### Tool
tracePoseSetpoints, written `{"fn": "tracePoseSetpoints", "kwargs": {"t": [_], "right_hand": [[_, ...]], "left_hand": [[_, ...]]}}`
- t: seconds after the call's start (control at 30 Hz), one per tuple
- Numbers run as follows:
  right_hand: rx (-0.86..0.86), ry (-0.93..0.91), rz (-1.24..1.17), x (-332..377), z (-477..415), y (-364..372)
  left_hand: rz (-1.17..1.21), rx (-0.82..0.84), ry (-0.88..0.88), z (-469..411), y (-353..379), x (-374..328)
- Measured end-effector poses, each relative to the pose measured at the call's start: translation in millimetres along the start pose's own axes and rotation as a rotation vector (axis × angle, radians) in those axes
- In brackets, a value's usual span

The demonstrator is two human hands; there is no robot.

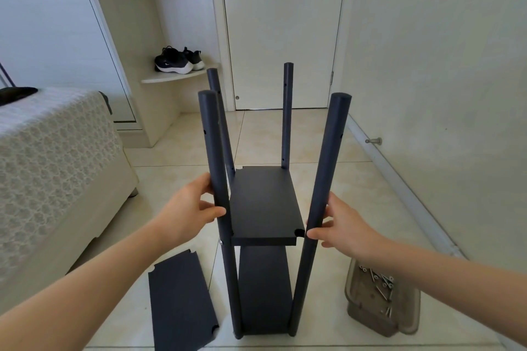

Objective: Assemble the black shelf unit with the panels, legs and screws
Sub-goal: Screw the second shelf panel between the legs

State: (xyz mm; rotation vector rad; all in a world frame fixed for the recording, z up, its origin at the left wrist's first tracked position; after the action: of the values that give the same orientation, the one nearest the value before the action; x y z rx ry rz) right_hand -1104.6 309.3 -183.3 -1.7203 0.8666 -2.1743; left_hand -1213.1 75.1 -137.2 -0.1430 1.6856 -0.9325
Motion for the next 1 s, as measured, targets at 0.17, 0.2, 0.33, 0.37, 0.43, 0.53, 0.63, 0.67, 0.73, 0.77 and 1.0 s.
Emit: {"fn": "tracePoseSetpoints", "kwargs": {"t": [0.17, 0.2, 0.33, 0.37, 0.43, 0.53, 0.63, 0.67, 0.73, 0.77, 1.0], "right_hand": [[0.050, -0.011, 0.047, -6, 1, 10], [0.057, -0.014, 0.055, -6, 2, 11], [0.078, -0.016, 0.072, -6, 3, 11], [0.086, -0.016, 0.079, -6, 3, 11], [0.098, -0.017, 0.105, -5, 2, 11], [0.126, -0.008, 0.142, -6, -1, 13], [0.158, -0.006, 0.151, -8, -2, 16], [0.165, -0.011, 0.150, -8, -2, 16], [0.176, -0.023, 0.146, -7, -3, 15], [0.186, -0.029, 0.149, -7, -4, 14], [0.323, -0.053, 0.181, -10, -10, 10]], "left_hand": [[-0.065, 0.051, 0.006, 6, 8, -1], [-0.074, 0.056, 0.009, 7, 9, -1], [-0.076, 0.048, -0.003, 10, 8, 1], [-0.073, 0.046, -0.011, 10, 8, 3], [-0.069, 0.044, -0.030, 11, 7, 6], [-0.057, 0.071, -0.050, 13, 8, 12], [-0.095, 0.140, -0.052, 16, 8, 17], [-0.121, 0.162, -0.057, 16, 8, 21], [-0.155, 0.192, -0.095, 16, 8, 30], [-0.160, 0.198, -0.117, 16, 9, 35], [-0.064, 0.121, -0.215, 3, 5, 51]]}}
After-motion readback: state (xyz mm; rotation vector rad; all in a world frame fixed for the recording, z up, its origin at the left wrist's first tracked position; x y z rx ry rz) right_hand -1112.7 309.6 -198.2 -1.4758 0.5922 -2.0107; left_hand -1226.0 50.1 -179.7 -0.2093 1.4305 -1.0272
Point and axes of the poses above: each hand's wrist, its own z-axis away from the middle knuckle, its own y-axis out of the palm, x = y × z, the point moved 7 cm from there along -z, towards the middle knuckle, and after that the axes turned 1 degree about -x, right-handed, at the moved point
